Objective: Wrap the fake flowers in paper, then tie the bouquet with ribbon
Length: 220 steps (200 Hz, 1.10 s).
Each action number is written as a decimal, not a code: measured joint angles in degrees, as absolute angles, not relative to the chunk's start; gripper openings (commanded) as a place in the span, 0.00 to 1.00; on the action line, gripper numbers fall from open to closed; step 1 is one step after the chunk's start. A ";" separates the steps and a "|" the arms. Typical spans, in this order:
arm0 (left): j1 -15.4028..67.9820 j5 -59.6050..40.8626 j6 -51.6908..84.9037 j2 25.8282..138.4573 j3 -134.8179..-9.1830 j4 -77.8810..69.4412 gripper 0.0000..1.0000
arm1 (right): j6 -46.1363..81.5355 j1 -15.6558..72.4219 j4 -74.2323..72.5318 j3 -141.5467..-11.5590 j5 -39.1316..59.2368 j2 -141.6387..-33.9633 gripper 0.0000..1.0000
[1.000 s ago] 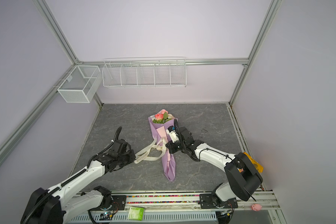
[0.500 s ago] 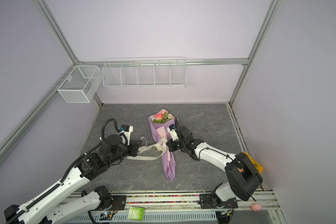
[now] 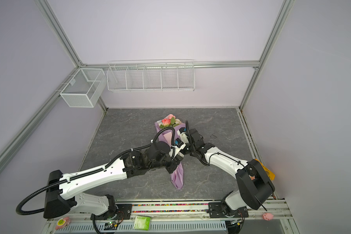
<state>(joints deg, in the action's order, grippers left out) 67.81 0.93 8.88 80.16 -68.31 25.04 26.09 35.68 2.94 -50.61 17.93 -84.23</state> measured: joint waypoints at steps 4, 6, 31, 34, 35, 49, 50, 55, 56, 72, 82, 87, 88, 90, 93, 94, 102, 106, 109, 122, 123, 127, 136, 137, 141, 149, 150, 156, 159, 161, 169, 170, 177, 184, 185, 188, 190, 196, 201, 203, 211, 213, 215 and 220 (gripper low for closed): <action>67.85 0.27 8.67 80.99 -68.86 24.84 0.05 | 26.15 35.62 2.94 -50.61 18.09 -84.23 0.07; 67.85 0.01 8.58 81.45 -69.12 24.69 0.05 | 26.20 35.55 2.94 -50.61 18.13 -84.23 0.07; 67.90 -3.05 7.55 86.17 -71.55 24.27 0.05 | 26.63 34.89 2.94 -50.61 19.44 -84.23 0.07; 67.90 -3.38 7.38 86.72 -71.79 24.29 0.05 | 26.68 34.81 2.94 -50.61 19.57 -84.23 0.07; 67.90 -3.62 7.33 87.02 -71.90 24.32 0.05 | 26.70 34.79 2.94 -50.61 19.62 -84.23 0.07; 67.90 -5.52 6.76 89.69 -72.93 24.53 0.08 | 26.85 34.44 2.94 -50.61 20.43 -84.23 0.07; 67.90 -5.74 6.79 89.91 -73.03 24.53 0.09 | 26.85 34.37 2.94 -50.61 20.53 -84.25 0.07; 67.90 -6.11 6.81 90.74 -73.36 24.47 0.11 | 26.83 34.17 2.96 -50.59 20.86 -84.27 0.07; 67.88 -6.15 6.83 90.83 -73.45 24.49 0.11 | 26.83 34.04 3.01 -50.59 20.95 -84.31 0.07; 67.46 -7.38 6.96 92.23 -75.24 24.95 0.30 | 26.96 32.73 3.29 -50.57 21.17 -84.55 0.07; 67.40 -7.90 7.18 92.38 -75.31 24.71 0.39 | 27.00 32.42 3.25 -50.57 21.34 -84.55 0.07; 67.37 -8.16 7.42 92.36 -75.31 24.69 0.41 | 27.00 32.40 3.29 -50.57 21.47 -84.55 0.07; 67.37 -8.16 7.40 92.36 -75.31 24.67 0.42 | 27.00 32.40 3.27 -50.57 21.50 -84.55 0.07; 67.40 -8.25 7.46 92.33 -75.31 24.64 0.43 | 27.00 32.42 3.29 -50.57 21.56 -84.55 0.07; 67.35 -8.54 7.66 92.29 -75.31 24.67 0.44 | 27.00 32.40 3.33 -50.57 21.71 -84.55 0.07; 67.33 -8.54 7.64 92.27 -75.31 24.67 0.44 | 27.00 32.40 3.31 -50.57 21.74 -84.55 0.07; 67.35 -8.91 7.86 91.96 -75.16 24.60 0.45 | 27.00 32.42 3.29 -50.57 21.93 -84.55 0.07; 67.35 -9.02 7.97 91.81 -74.96 24.51 0.47 | 27.00 32.45 3.29 -50.59 21.98 -84.55 0.07; 67.37 -9.02 8.03 91.50 -74.61 24.29 0.48 | 27.00 32.47 3.29 -50.59 22.02 -84.55 0.07; 67.51 -9.06 8.73 89.65 -72.44 23.62 0.49 | 27.00 32.51 3.25 -50.59 22.33 -84.55 0.07; 67.51 -9.04 8.75 89.52 -72.27 23.55 0.49 | 27.00 32.51 3.22 -50.59 22.33 -84.55 0.07; 67.51 -8.99 9.15 88.55 -71.09 23.31 0.49 | 27.00 32.51 3.20 -50.59 22.39 -84.55 0.07; 67.40 -8.78 10.50 85.93 -68.01 22.20 0.48 | 27.00 32.51 3.14 -50.61 22.63 -84.55 0.07; 67.37 -8.71 10.57 85.45 -67.44 22.09 0.48 | 27.00 32.51 3.14 -50.59 22.63 -84.55 0.07; 67.20 -8.38 11.38 83.77 -65.71 21.56 0.48 | 26.98 32.51 3.14 -50.61 22.79 -84.55 0.07; 66.59 -7.73 12.95 80.38 -62.19 20.18 0.47 | 26.98 32.51 3.09 -50.61 23.18 -84.55 0.07; 66.43 -7.60 13.13 79.79 -61.52 19.92 0.47 | 26.98 32.51 3.07 -50.61 23.24 -84.58 0.07; 65.52 -7.11 14.33 77.10 -58.83 18.61 0.46 | 26.98 32.51 3.05 -50.61 23.55 -84.58 0.07; 64.82 -6.87 14.85 75.46 -57.21 17.89 0.46 | 26.96 32.51 2.98 -50.61 23.70 -84.58 0.07; 64.36 -6.72 15.35 74.48 -56.29 17.47 0.45 | 26.96 32.51 2.96 -50.61 23.79 -84.58 0.07; 62.13 -6.31 17.12 70.91 -52.97 15.66 0.45 | 26.94 32.51 2.74 -50.61 24.16 -84.58 0.07; 61.69 -6.26 17.47 70.32 -52.40 15.40 0.45 | 26.94 32.51 2.72 -50.61 24.18 -84.58 0.07; 59.22 -5.65 19.33 67.48 -49.71 13.93 0.47 | 26.85 32.51 2.48 -50.61 24.60 -84.58 0.07; 56.53 -4.93 21.34 65.01 -47.33 12.73 0.48 | 26.79 32.51 2.24 -50.61 25.04 -84.58 0.07; 56.25 -4.86 21.56 64.82 -47.11 12.67 0.48 | 26.79 32.51 2.20 -50.61 25.12 -84.58 0.07; 54.98 -4.73 22.48 63.77 -46.13 12.21 0.49 | 26.76 32.51 2.04 -50.61 25.36 -84.58 0.07; 54.08 -4.67 22.98 63.24 -45.56 11.86 0.49 | 26.74 32.53 1.96 -50.61 25.50 -84.58 0.07; 51.96 -4.62 24.34 62.08 -44.16 11.05 0.51 | 26.72 32.62 1.69 -50.61 25.91 -84.58 0.07; 49.89 -4.89 25.67 61.30 -42.96 10.24 0.52 | 26.68 32.64 1.48 -50.61 26.30 -84.58 0.07; 49.15 -5.15 26.06 61.08 -42.57 9.93 0.52 | 26.59 32.67 1.39 -50.61 26.50 -84.58 0.07; 46.68 -6.11 27.66 60.77 -41.39 9.04 0.53 | 26.55 32.75 1.08 -50.61 27.14 -84.58 0.07; 46.06 -6.33 28.16 60.80 -41.17 8.84 0.53 | 26.55 32.77 1.02 -50.61 27.33 -84.58 0.07; 45.50 -6.68 28.34 60.90 -40.99 8.67 0.53 | 26.52 32.80 0.93 -50.61 27.55 -84.58 0.07; 44.38 -7.40 29.21 61.23 -40.71 8.36 0.54 | 26.48 32.86 0.73 -50.61 28.03 -84.58 0.07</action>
<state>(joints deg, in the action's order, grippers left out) 44.38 -7.40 29.21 61.23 -40.71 8.36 26.48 32.86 0.73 -50.61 28.03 -84.58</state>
